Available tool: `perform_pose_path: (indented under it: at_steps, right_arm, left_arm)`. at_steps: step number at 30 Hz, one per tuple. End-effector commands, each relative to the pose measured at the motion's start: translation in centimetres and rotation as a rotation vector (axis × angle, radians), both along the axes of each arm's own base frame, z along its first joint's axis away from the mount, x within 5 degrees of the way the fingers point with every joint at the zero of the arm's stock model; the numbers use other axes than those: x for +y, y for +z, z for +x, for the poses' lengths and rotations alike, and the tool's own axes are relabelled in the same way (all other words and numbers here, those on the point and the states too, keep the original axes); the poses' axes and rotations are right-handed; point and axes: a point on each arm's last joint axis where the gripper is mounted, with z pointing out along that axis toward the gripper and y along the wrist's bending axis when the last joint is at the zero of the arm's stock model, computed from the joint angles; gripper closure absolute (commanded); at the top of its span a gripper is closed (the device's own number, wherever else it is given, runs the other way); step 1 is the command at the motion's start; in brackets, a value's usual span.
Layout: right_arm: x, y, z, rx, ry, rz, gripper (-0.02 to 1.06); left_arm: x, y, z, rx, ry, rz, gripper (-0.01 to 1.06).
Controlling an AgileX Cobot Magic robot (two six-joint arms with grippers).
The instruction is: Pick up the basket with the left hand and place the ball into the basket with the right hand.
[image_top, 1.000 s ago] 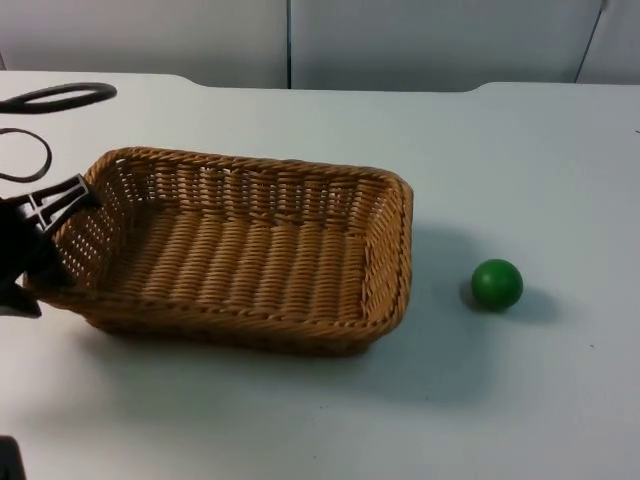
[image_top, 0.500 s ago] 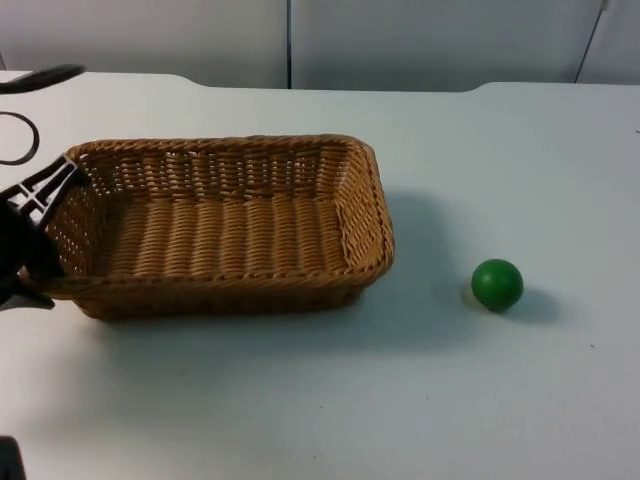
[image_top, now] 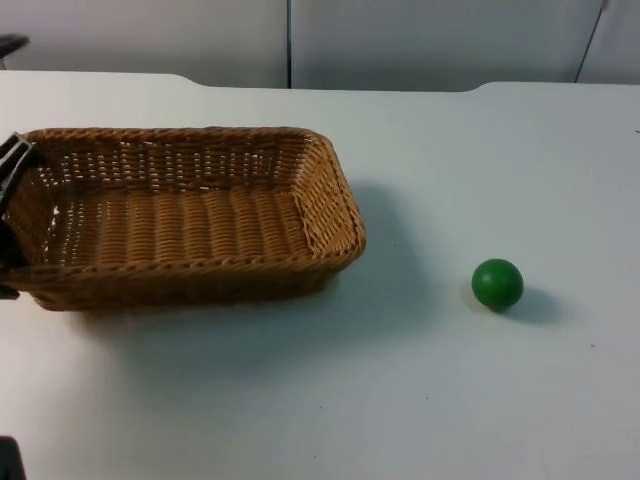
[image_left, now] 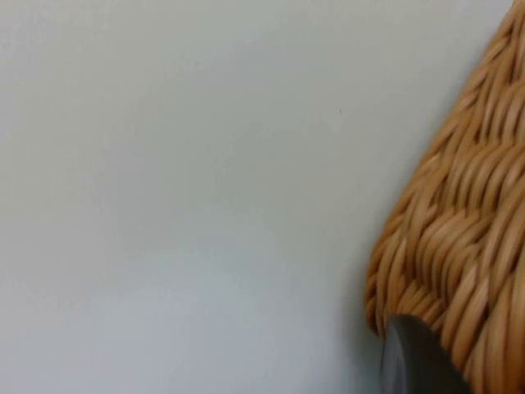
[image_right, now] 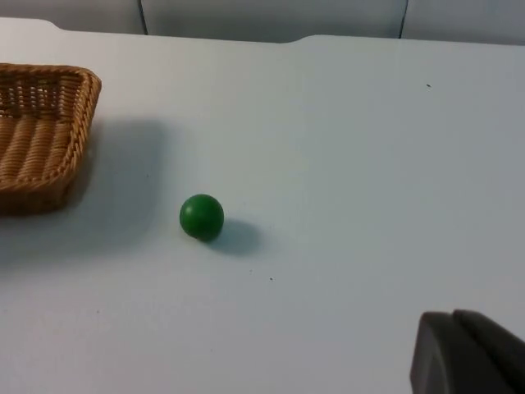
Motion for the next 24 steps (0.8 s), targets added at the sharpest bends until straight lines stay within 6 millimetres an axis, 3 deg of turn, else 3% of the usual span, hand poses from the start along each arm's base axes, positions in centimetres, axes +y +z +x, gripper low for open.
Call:
perform_pose_path:
  at_steps: [1,10,24]
  right_arm:
    - [0.0,0.1,-0.1,-0.015,-0.009,0.003,1.05]
    - [0.0,0.1,-0.1,-0.015,-0.009,0.003,1.05]
    - [0.0,0.1,-0.1,-0.015,-0.009,0.003,1.05]
  left_arm:
    - [0.2,1.3,-1.0,-0.044,0.026,-0.012,1.05]
    - [-0.4,3.5,-2.0,-0.083,-0.026,-0.081,1.05]
    - [-1.0,3.5,-2.4,-0.038,-0.074,-0.131,1.05]
